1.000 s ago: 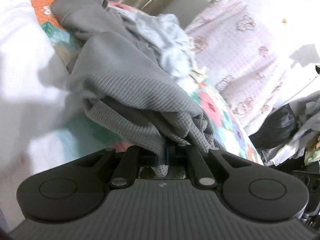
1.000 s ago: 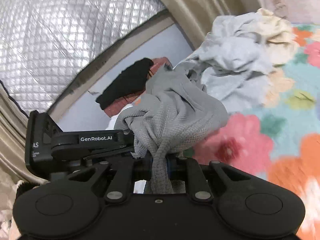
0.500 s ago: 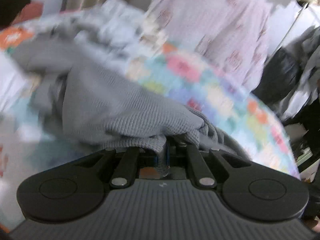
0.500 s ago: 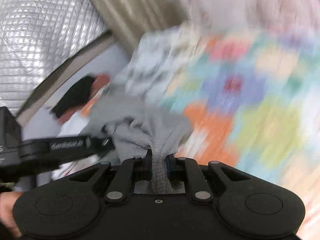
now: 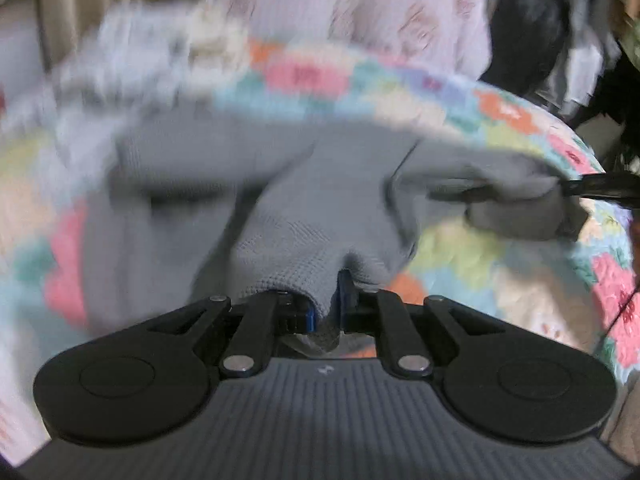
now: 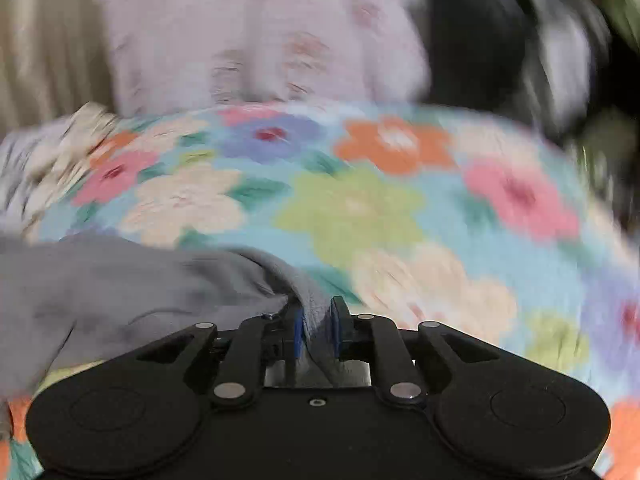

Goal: Fold clothes
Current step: 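Lift the grey shirt with both grippers and pull it onto the open quilt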

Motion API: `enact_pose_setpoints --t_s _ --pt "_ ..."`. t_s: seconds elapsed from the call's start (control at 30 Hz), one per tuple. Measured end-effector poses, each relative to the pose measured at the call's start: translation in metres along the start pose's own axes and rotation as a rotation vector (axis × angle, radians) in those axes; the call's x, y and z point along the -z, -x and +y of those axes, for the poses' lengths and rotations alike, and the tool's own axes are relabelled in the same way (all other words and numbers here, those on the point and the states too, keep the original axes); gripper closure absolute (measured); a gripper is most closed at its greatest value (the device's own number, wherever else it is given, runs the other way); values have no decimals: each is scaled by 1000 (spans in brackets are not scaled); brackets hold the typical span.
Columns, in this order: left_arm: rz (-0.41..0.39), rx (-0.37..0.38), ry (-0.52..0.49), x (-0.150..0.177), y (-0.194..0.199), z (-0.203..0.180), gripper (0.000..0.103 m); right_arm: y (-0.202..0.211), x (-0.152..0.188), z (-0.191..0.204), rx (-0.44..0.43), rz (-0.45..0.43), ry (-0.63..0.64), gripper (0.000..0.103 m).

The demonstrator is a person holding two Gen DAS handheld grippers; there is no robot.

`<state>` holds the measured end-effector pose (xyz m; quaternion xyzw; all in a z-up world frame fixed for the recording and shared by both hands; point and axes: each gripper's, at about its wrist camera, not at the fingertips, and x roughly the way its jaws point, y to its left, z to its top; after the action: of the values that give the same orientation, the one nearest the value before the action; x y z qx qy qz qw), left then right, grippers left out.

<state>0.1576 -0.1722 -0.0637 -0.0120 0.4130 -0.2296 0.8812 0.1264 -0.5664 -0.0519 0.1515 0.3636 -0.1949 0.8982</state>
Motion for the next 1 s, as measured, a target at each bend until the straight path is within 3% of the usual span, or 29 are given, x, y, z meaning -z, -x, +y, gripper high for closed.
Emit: enact_pose_setpoints --t_s 0.1,0.23,0.3,0.37,0.47,0.5,0.53,0.57,0.6,0.67,0.77,0.9,0.97,1.0 --pt "-6 27 78 11 -10 19 82 3 -9 -23 -57 -29 -89 80" --pt "-28 60 77 13 -15 21 49 -12 -7 -35 -68 17 -111 78" --pt "-44 51 62 13 -20 16 42 -14 -5 -31 -75 34 -116 76" --pt "-60 41 47 13 -25 11 41 -19 -9 -37 -105 45 -126 62" --pt "-66 8 19 11 -30 5 53 -26 -7 -41 -141 86 -152 57" --pt "-71 -14 -4 8 -29 4 72 -30 -4 -41 -146 96 -147 57" --pt "-78 -38 -31 5 -28 2 84 -36 -1 -41 -148 103 -134 57" --pt "-86 -62 -58 3 -26 0 87 -41 3 -40 -149 109 -121 60" --pt "-93 -85 -85 0 -24 -2 90 -43 4 -39 -151 98 -111 65" --pt "-158 -142 -73 -12 -7 3 92 -40 3 -36 -161 54 -98 89" --pt "-325 -198 -10 -32 50 21 94 -18 -3 -30 -183 -32 -50 90" --pt "-492 -176 83 -35 137 42 94 15 -7 -45 -382 -66 -102 90" --pt "-442 -124 134 -25 147 42 95 23 -7 -51 -447 -77 -102 91" --pt "-331 -78 131 -17 132 36 95 19 -7 -50 -410 -76 -82 91"
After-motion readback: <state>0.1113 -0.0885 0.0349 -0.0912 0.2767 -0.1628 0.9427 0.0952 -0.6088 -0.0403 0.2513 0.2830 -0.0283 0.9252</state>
